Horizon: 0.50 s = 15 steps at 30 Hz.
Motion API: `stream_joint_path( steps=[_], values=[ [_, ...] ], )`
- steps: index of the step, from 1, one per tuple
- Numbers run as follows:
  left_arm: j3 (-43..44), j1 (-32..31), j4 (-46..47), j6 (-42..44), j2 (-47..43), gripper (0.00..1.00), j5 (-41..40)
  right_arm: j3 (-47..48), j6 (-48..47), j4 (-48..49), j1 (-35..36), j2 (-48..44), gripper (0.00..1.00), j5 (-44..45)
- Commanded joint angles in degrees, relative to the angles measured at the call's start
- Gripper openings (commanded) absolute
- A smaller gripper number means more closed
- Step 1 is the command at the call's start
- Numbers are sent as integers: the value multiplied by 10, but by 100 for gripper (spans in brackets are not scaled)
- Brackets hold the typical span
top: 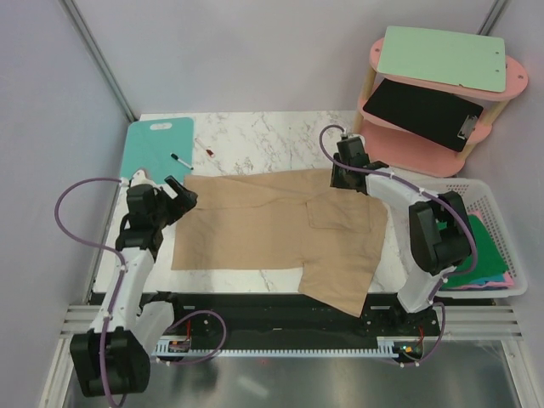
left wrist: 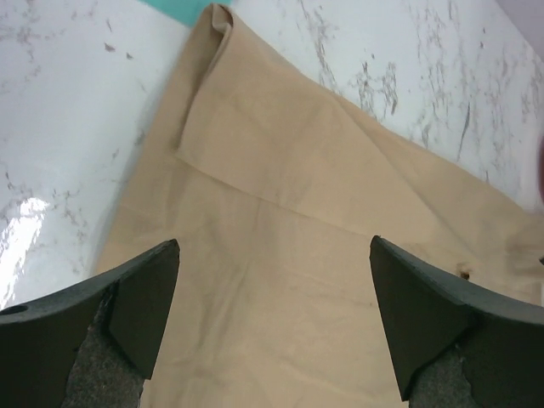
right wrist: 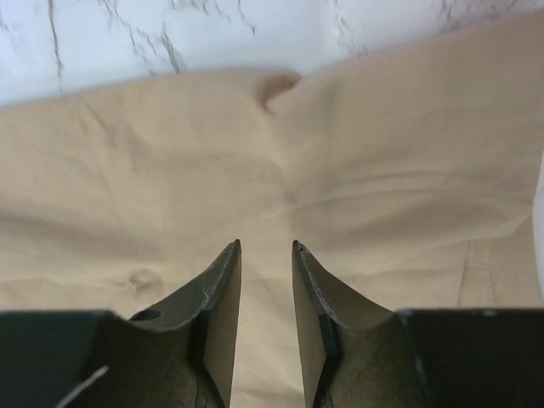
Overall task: Fold and stack the t-shirts
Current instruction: Fold the flattened tshirt in 1/3 of the way
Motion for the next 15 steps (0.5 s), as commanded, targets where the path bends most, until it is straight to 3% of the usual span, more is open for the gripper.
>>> stream_joint_path(
  steps=[1,7,12,15],
  values=[
    [-32,-4,-73,-9,-78,100,43,-45,-4,-37,14,-78,37,5],
    [-80,-17,-107,-40,-106,100,36,-126,16,-96,52,-231,38,-12],
    [-82,-18,-83,-32,-31,100,51,-156,22,-126,74,-241,35,50],
    [-69,-19,-66,-13,10,100,59,-147,17,-100,74,-178,17,56]
  ],
)
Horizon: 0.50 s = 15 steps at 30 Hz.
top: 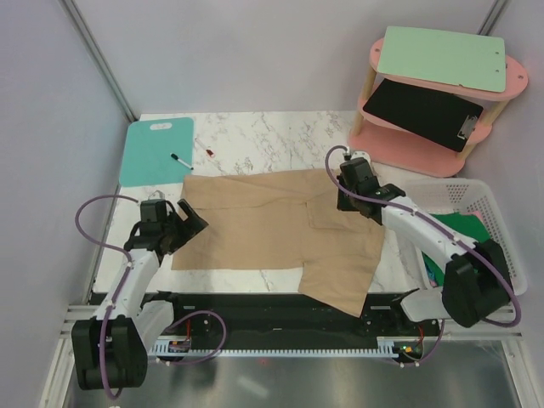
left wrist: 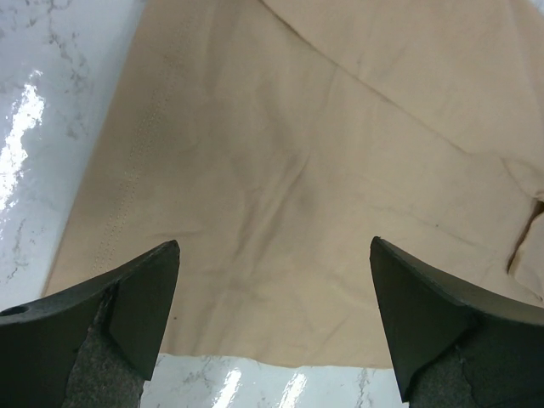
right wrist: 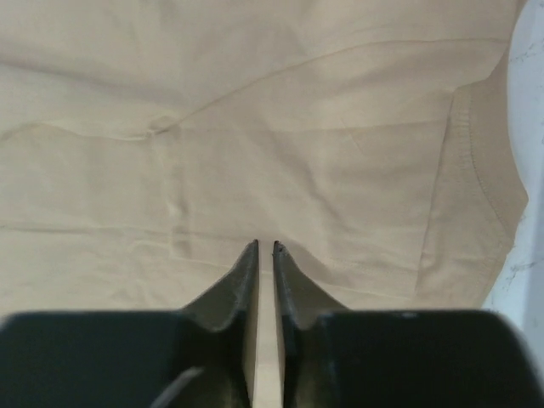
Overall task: Fold and stack the t-shirts
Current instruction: Fold the flattened tshirt in 1/3 of the way
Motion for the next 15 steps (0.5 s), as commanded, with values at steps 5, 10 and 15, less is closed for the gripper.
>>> stream_joint_path(
  steps=[5,10,15],
  values=[
    [46,-4,37,19,77,99,31,51,-2,36,1,143,0,31],
    [69,-6,38,27,100,99,19,138,-14,27,1,249,0,31],
    [87,-9,43,37,134,99,11,180,-13,44,1,327,0,20]
  ],
)
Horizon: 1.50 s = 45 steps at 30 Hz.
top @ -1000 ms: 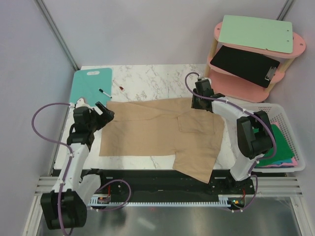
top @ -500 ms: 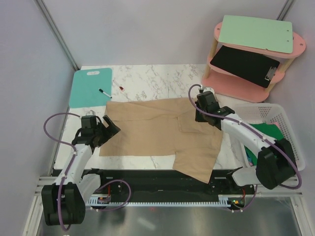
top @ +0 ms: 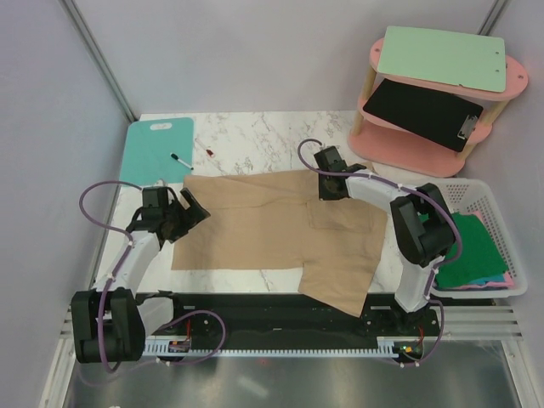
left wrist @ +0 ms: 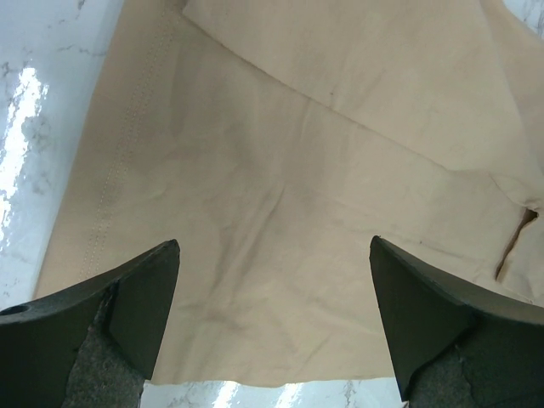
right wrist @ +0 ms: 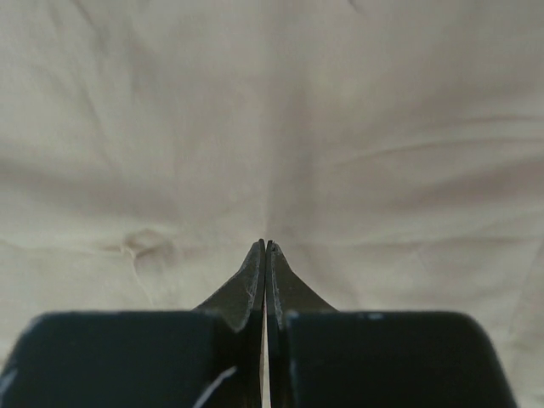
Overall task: Fold and stack the t-shirts
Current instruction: Fold the flattened tshirt in 1/3 of the way
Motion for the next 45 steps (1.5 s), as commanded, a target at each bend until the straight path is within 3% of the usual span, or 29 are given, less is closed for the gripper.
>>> stream_joint_path(
  steps=[1,16,21,24,28,31,32,36,45],
  values=[
    [35,-4,21,30,32,99,-4,53,-5,20,1,52,0,-2],
    [44,-19,49,40,102,99,-26,196,-13,16,-18,209,0,-8],
    [48,-19,47,41,87,100,-26,198,-23,26,-24,202,0,-16],
    [40,-20,41,34,53,100,-31,150,-21,51,-24,138,1,-20],
    [23,-20,23,21,1,100,-48,76,-11,55,-24,-18,8,-15],
    [10,-19,4,6,-12,100,-43,-15,7,41,-24,-126,41,-14],
    [8,-19,-1,4,-13,100,-41,-30,15,27,-24,-152,45,4],
    [2,-20,-32,1,-1,100,-32,-120,66,-25,-32,-279,48,-26],
    [28,-19,-61,10,72,100,-17,-189,138,-195,-45,-377,48,-113]
  ],
)
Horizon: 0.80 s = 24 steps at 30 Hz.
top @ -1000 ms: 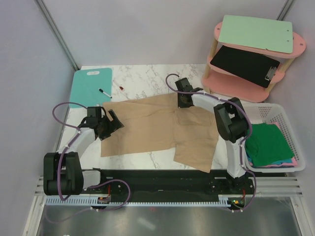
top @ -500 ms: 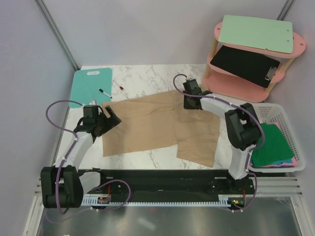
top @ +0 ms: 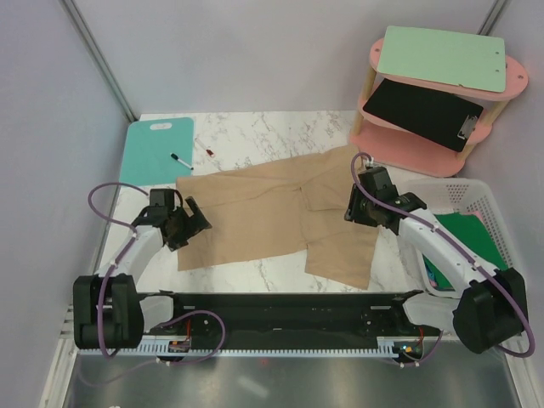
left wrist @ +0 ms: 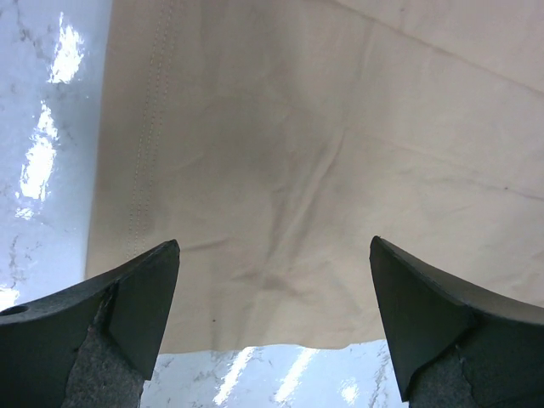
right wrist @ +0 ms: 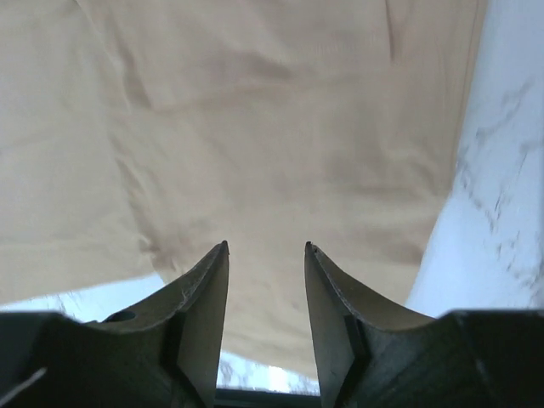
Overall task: Fold and stack the t-shirts
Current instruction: Fold the flattened tshirt in 1/3 of the way, then grap the side of the flattened tshirt closest away from the robot with both arms
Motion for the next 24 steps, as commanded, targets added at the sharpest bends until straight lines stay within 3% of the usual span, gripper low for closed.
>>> stream_joint_path(
  steps=[1,3,8,13,16,24],
  values=[
    [25,-2,-15,-3,46,100,14,-26,47,-101,0,-28,50,-72],
    [27,-1,-15,-1,65,100,17,-45,56,-109,0,-39,52,-88],
    [30,-17,-7,1,74,100,17,-116,75,-139,0,-73,71,-107],
    [31,-20,-1,1,82,100,20,-179,93,-182,-1,-135,74,-108],
    [34,-22,5,3,89,100,22,-169,105,-212,0,-165,74,-97],
    [42,-28,1,10,93,100,8,-136,86,-247,2,-97,76,-88]
  ],
)
